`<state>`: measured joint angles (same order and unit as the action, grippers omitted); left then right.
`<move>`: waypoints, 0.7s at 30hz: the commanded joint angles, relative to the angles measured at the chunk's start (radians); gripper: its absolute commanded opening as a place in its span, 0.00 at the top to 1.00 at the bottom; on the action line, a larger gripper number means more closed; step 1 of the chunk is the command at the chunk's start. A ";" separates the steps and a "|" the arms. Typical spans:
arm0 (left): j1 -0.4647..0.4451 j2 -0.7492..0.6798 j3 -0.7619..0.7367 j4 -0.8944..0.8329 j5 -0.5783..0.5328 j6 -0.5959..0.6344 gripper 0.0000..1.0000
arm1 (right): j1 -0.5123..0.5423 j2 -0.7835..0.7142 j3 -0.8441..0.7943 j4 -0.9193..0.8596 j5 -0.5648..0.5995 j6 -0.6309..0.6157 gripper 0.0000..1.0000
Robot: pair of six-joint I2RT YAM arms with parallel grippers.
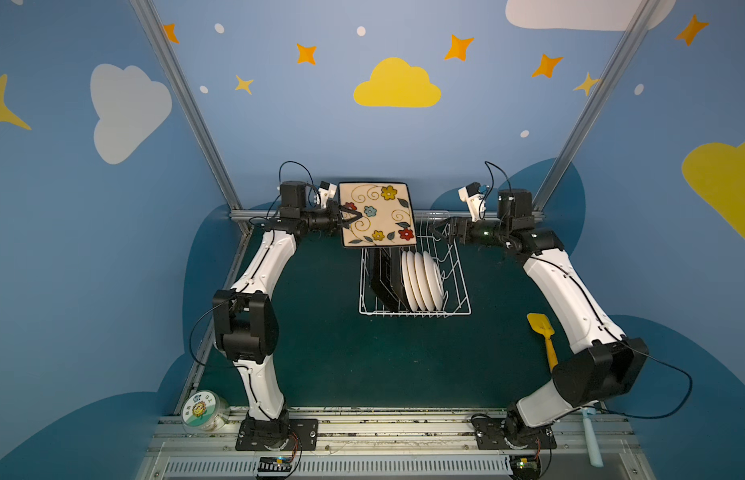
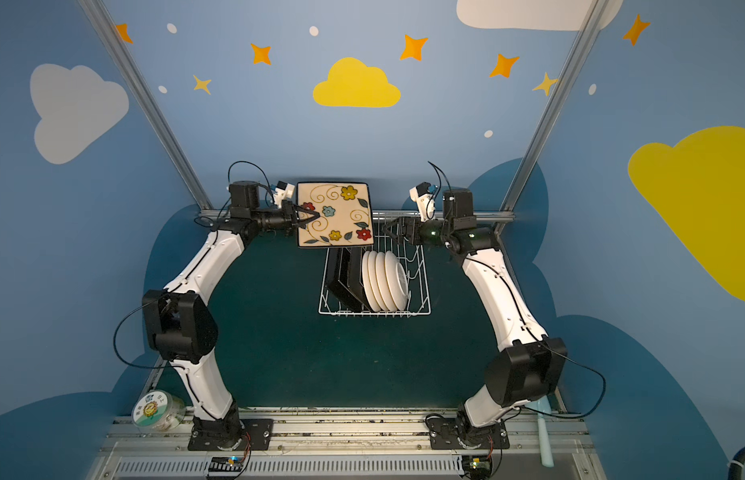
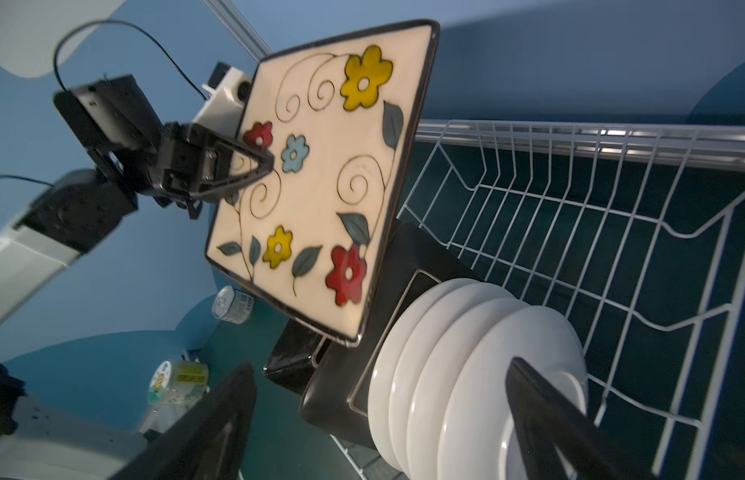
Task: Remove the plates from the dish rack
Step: 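Lower the flowered plate beside the rack with the left gripper while the right draws back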
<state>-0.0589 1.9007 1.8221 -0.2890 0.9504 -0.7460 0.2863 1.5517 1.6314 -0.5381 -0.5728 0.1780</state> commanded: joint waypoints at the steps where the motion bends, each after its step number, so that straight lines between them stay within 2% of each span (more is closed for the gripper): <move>1: 0.056 -0.096 0.110 -0.101 0.037 0.145 0.97 | 0.041 -0.038 -0.035 -0.038 0.122 -0.166 0.07; 6: 0.129 -0.096 0.160 -0.255 -0.002 0.260 0.97 | 0.094 -0.078 -0.094 0.024 0.158 -0.236 0.07; 10: 0.192 -0.080 0.175 -0.366 -0.039 0.360 0.97 | 0.123 -0.103 -0.140 0.083 0.168 -0.235 0.07; 16: 0.290 -0.021 0.195 -0.482 -0.060 0.447 0.97 | 0.148 -0.111 -0.153 0.099 0.184 -0.227 0.07; 21: 0.309 0.062 0.309 -0.706 -0.194 0.628 0.97 | 0.156 -0.115 -0.160 0.100 0.192 -0.217 0.06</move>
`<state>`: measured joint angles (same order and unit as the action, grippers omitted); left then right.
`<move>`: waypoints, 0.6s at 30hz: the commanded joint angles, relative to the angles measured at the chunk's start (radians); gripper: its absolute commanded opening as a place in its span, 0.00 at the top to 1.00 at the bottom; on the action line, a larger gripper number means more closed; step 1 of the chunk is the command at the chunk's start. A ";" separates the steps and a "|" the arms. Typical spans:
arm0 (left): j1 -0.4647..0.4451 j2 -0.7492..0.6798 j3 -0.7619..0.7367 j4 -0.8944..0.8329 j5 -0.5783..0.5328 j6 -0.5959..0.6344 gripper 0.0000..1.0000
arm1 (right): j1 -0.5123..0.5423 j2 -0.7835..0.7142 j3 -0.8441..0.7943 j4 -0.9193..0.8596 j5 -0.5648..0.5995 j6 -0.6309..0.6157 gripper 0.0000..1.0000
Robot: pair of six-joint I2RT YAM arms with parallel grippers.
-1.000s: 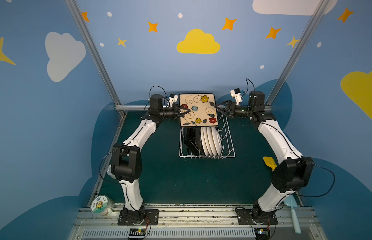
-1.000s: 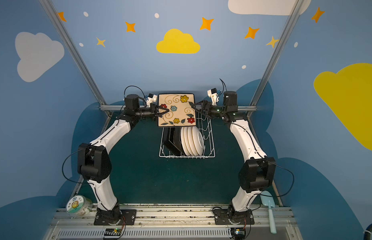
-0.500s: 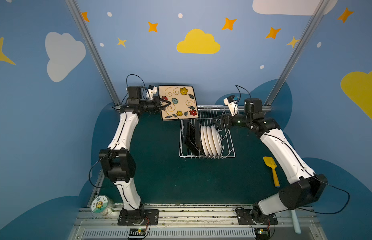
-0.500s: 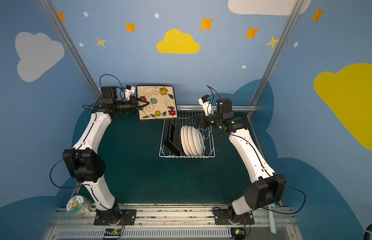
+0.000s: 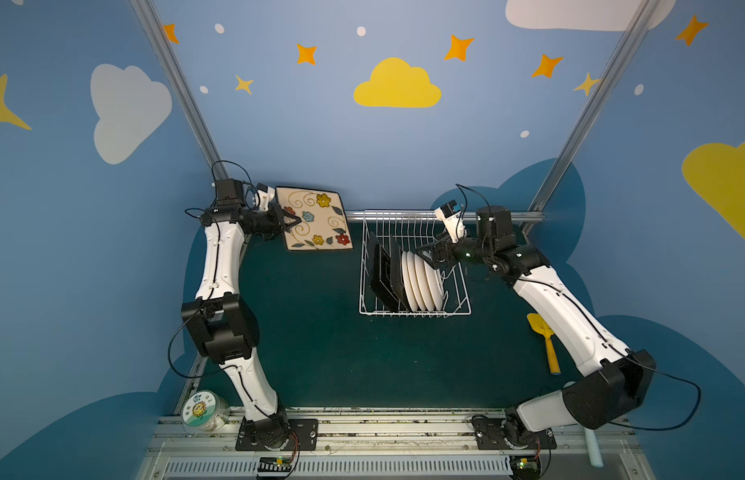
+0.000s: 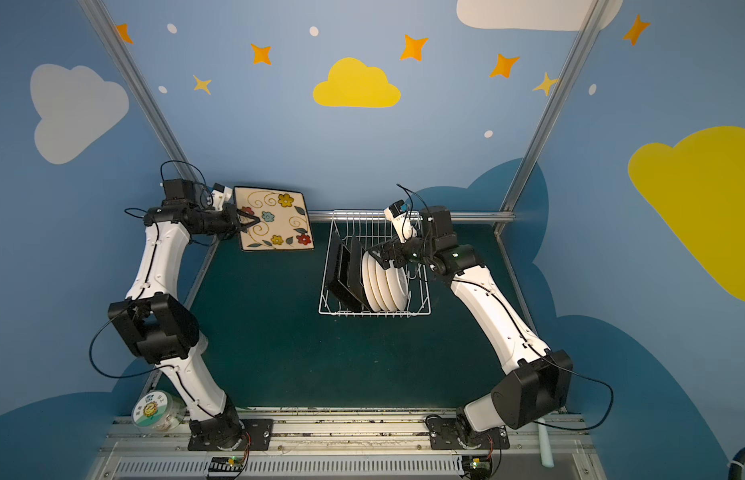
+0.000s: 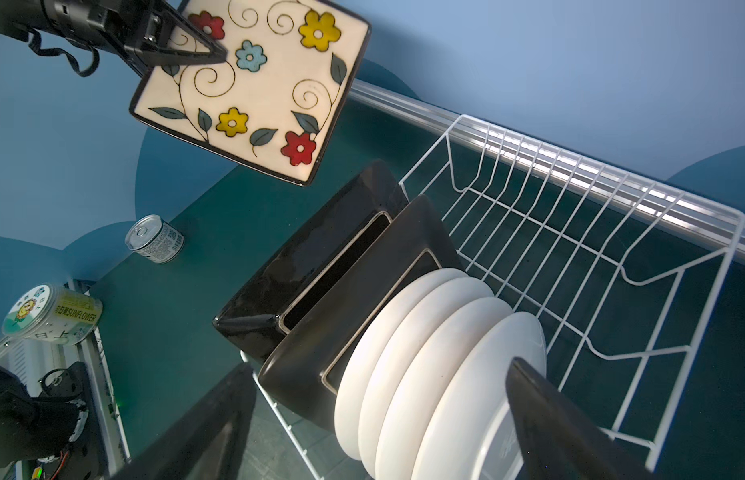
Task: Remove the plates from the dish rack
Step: 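Lower the flowered plate beside the rack with the left gripper while the right draws back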
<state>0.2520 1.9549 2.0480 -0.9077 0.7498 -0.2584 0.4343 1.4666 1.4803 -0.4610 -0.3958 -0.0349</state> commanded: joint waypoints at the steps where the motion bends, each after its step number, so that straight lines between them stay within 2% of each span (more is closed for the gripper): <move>1: -0.003 0.028 0.101 -0.122 -0.012 0.174 0.97 | 0.012 -0.030 -0.012 0.022 0.021 -0.003 0.06; 6: -0.002 0.114 0.117 -0.200 -0.039 0.273 0.97 | 0.030 -0.025 -0.004 0.012 0.044 -0.018 0.06; 11: 0.000 0.179 0.119 -0.231 -0.120 0.332 0.97 | 0.041 -0.026 0.008 -0.005 0.055 -0.025 0.06; 18: 0.000 0.309 0.163 -0.229 -0.076 0.332 0.97 | 0.044 -0.022 0.007 -0.011 0.061 -0.029 0.06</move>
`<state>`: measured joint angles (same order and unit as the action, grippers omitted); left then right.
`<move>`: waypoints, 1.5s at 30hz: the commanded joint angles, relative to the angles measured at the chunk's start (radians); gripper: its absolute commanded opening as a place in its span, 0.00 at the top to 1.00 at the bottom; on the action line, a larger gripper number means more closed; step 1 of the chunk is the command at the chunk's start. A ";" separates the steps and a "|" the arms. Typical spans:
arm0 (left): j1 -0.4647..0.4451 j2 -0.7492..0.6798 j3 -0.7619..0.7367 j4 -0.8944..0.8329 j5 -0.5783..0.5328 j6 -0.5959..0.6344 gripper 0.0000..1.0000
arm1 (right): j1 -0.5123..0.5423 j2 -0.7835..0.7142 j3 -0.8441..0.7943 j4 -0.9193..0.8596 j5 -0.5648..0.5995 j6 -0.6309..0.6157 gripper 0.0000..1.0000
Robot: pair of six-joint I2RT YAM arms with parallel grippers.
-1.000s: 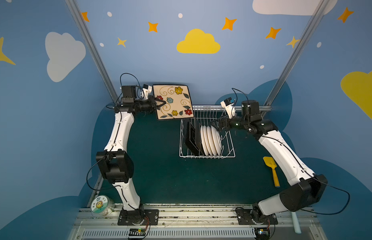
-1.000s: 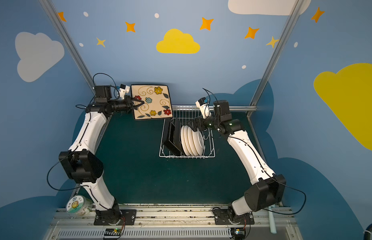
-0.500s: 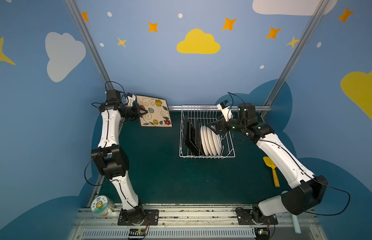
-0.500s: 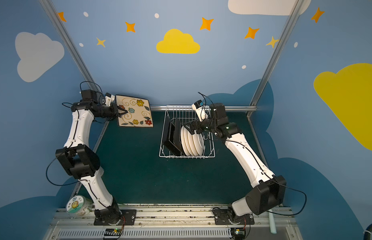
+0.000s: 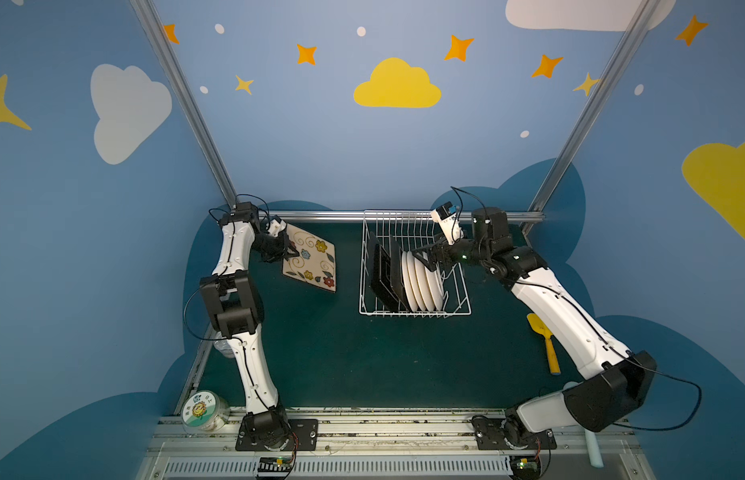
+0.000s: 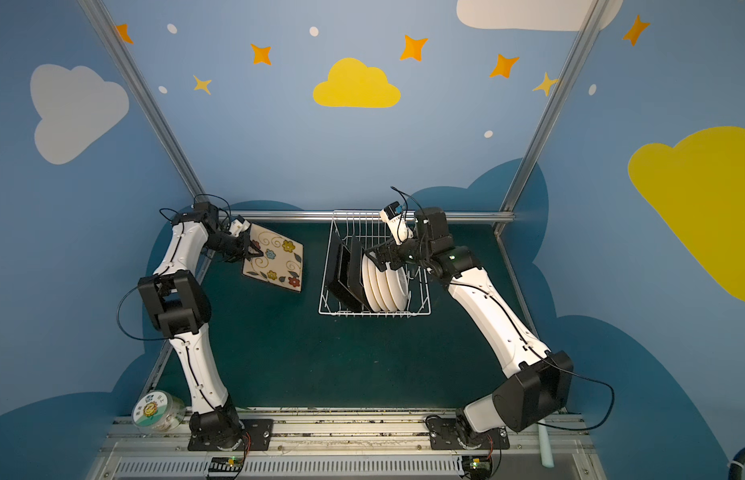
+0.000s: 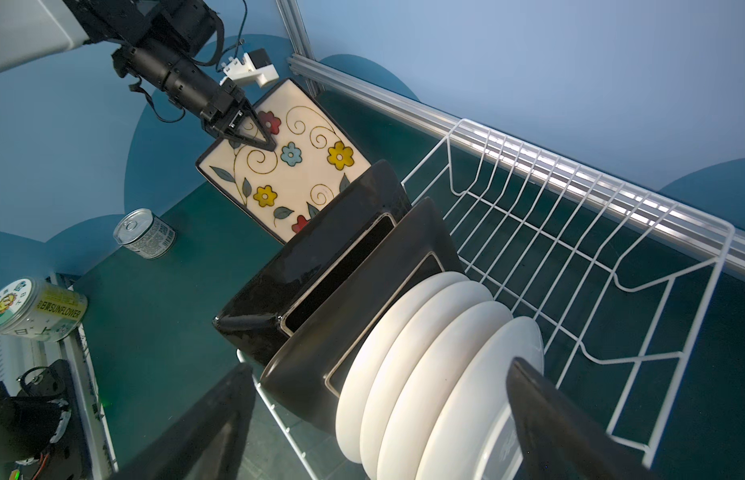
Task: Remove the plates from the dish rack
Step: 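Lower the flowered plate beside the rack with the left gripper while the right draws back, then set the flowered plate flat on the table and open the left gripper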
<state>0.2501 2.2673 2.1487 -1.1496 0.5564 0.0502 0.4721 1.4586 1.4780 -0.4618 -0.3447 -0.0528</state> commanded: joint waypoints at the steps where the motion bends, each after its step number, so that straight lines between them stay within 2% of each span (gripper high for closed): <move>1: 0.002 0.012 0.071 0.014 0.128 0.023 0.97 | 0.009 -0.015 0.009 -0.012 0.013 -0.012 0.06; 10: 0.001 0.136 0.160 -0.050 0.163 0.069 0.97 | 0.012 -0.022 0.000 -0.023 0.028 -0.019 0.06; 14: 0.002 0.172 0.164 -0.052 0.101 0.071 0.97 | 0.013 -0.017 0.001 -0.027 0.023 -0.017 0.06; 17: 0.002 0.197 0.173 -0.050 0.041 0.060 0.92 | 0.015 -0.012 0.007 -0.035 0.021 -0.015 0.06; 23: 0.002 0.249 0.201 -0.026 0.002 0.033 0.77 | 0.018 -0.004 0.013 -0.038 0.024 -0.013 0.06; 30: 0.003 0.335 0.308 -0.074 -0.024 0.027 0.73 | 0.023 -0.006 0.013 -0.041 0.032 -0.014 0.06; 34: 0.004 0.355 0.309 -0.067 -0.025 0.022 0.69 | 0.024 -0.004 0.013 -0.042 0.035 -0.013 0.06; 37: 0.006 0.372 0.316 -0.071 -0.035 0.021 0.61 | 0.025 -0.003 0.016 -0.044 0.036 -0.015 0.06; 45: 0.019 0.400 0.327 -0.087 -0.042 0.021 0.56 | 0.027 0.003 0.023 -0.045 0.038 -0.019 0.06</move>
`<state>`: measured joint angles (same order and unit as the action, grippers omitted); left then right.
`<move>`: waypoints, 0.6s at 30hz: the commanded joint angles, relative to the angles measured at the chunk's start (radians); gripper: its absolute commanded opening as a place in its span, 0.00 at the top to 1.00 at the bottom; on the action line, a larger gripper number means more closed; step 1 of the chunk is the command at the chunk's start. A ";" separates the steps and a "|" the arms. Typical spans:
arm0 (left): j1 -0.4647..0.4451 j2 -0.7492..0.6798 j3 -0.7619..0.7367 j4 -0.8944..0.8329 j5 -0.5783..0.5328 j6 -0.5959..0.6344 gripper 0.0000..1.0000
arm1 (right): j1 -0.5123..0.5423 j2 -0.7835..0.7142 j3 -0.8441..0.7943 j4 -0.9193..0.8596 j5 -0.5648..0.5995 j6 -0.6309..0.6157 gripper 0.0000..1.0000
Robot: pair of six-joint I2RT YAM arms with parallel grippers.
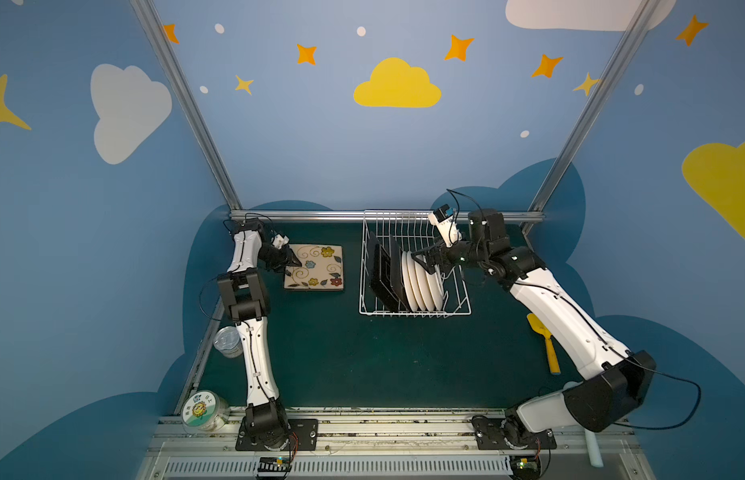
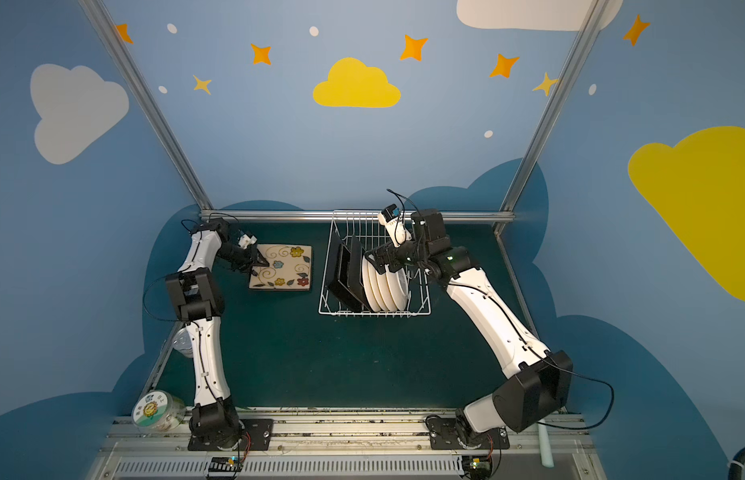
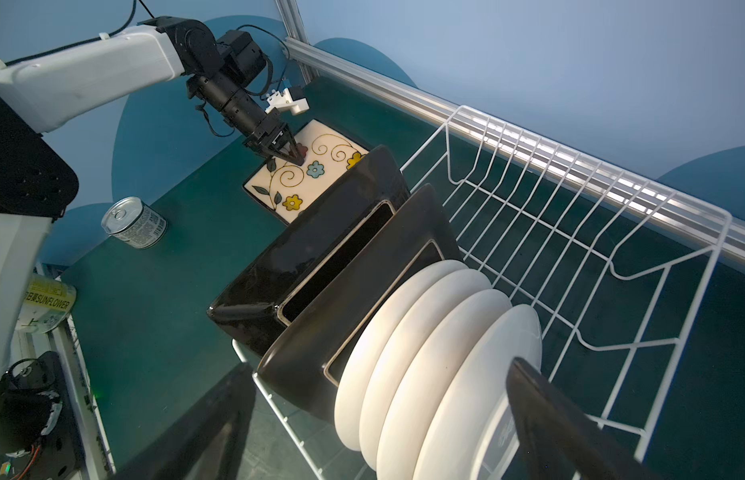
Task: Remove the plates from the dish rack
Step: 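Set the flowered plate flat on the table and open the left gripper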
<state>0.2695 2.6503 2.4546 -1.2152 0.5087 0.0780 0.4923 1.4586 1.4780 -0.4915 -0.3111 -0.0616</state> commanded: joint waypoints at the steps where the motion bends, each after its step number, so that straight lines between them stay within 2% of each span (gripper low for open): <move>1: 0.002 0.019 0.021 -0.021 0.006 -0.010 0.54 | 0.006 0.002 0.024 -0.017 0.003 -0.009 0.06; 8: 0.016 0.023 0.021 -0.028 -0.013 -0.021 0.45 | 0.009 -0.003 0.023 -0.021 0.013 -0.016 0.06; 14: 0.019 0.003 0.018 -0.041 -0.006 -0.024 0.23 | 0.010 -0.001 0.018 -0.020 0.024 -0.021 0.06; 18: 0.019 -0.035 0.010 -0.035 -0.024 -0.037 0.14 | 0.011 -0.001 0.019 -0.019 0.034 -0.027 0.06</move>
<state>0.2779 2.6446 2.4722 -1.2285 0.5369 0.0448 0.4969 1.4586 1.4815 -0.4980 -0.2913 -0.0734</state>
